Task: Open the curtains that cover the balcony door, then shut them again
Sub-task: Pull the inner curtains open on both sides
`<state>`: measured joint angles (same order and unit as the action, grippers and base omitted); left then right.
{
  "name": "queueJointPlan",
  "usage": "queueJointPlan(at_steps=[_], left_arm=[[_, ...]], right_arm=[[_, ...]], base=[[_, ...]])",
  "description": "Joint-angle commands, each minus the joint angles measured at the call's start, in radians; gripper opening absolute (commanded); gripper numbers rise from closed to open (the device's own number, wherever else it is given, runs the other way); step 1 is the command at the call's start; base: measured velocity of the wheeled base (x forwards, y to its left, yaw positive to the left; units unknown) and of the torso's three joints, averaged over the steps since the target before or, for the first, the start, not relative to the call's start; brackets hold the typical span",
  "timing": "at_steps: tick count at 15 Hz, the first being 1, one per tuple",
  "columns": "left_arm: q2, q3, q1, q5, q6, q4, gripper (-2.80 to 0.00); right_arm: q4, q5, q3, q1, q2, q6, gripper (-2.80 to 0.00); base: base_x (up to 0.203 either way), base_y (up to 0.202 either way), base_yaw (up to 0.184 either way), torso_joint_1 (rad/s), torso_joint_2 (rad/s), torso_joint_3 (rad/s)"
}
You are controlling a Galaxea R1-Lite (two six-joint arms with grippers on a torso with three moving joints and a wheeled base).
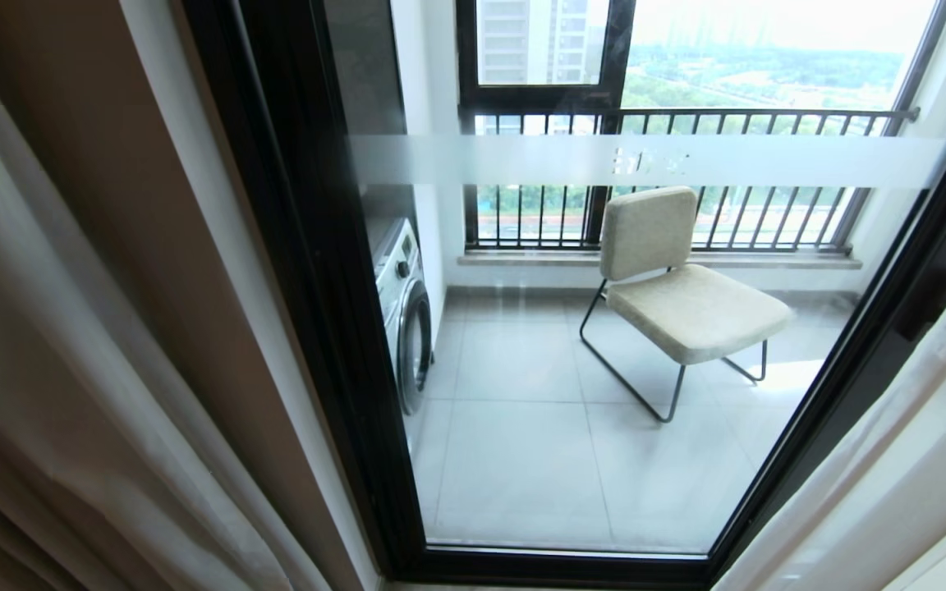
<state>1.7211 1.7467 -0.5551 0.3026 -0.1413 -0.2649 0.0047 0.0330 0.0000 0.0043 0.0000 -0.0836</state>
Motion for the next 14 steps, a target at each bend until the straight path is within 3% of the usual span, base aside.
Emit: queueJointPlan(at_steps=[1,9,14], left_arm=[[-0.085,-0.056,-0.001,0.001,-0.001,-0.002,0.0],[-0.44,-0.523,0.002,-0.002,0.008,-0.024,0.0],[-0.464,-0.552,0.017,-0.014,0.009,-0.057,0.0]], right_arm=[[0.0,0.001,0.0,0.0,0.0,-0.001,-2.8],[0.0,0.001,0.0,0.0,0.0,-0.001,-2.8],[0.0,0.0,0.0,0.0,0.0,-0.001,-2.8]], base=[[0.0,0.0,0.0,0.0,0.0,0.0],[0.0,0.0,0.0,0.0,0.0,0.0],[0.0,0.0,0.0,0.0,0.0,0.0]])
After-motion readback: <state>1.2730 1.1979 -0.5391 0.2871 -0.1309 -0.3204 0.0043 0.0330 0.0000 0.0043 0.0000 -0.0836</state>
